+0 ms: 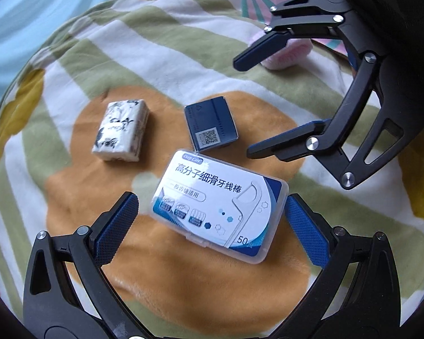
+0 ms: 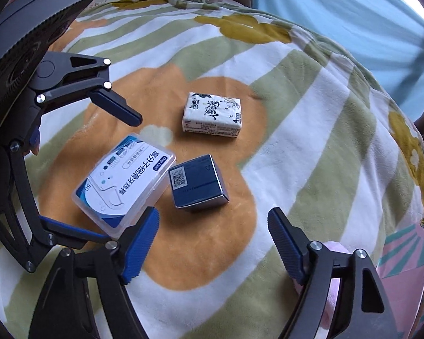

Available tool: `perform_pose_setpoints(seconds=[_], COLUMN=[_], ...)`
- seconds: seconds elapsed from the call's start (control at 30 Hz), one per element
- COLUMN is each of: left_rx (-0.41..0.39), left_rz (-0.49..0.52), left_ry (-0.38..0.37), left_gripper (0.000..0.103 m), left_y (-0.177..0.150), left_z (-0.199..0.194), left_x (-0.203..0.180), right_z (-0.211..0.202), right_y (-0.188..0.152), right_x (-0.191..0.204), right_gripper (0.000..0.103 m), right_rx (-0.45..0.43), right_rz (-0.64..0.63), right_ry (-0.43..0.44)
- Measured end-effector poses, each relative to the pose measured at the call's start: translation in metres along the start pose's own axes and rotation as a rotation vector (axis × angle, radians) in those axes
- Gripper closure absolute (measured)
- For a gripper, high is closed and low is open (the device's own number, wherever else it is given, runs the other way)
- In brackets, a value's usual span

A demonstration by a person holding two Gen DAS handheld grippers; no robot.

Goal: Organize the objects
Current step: 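Grasp the clear floss-pick box with the left tool while the right tool grasps the dark blue box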

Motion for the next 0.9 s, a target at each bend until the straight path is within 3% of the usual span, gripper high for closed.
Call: perform_pose_setpoints(seconds=[0.13,0.5,0.9], left_rx=[0.010,-0.001,0.001], left_rz=[0.024,0.024,-0.001], left_ry=[-0.033,-0.104,-0.119], left_gripper=[0.000,0.003,0.004], left_y=[0.001,0.004,0.006], left_z=[0.010,0.022,0.015], left_x=[-0.001,-0.004,-0.004], right_z=[0.010,0.024,0.018], right_y=[0.002,0.014,0.019], right_x=[0.002,0.005,0.002], right_gripper=[0.030,0.066,0.068], right_rx=[-0.003,-0.007,0.007], right_rz=[-0.017,-0.054,-0.040], right_ry=[0.005,0.036,0.064])
Point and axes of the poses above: each gripper's, at about its wrist camera, not at the fingertips, and z roughly the way its jaws point, x to its left, y to its top, the point moved 8 cm from there along z, roughly the way its jaws point
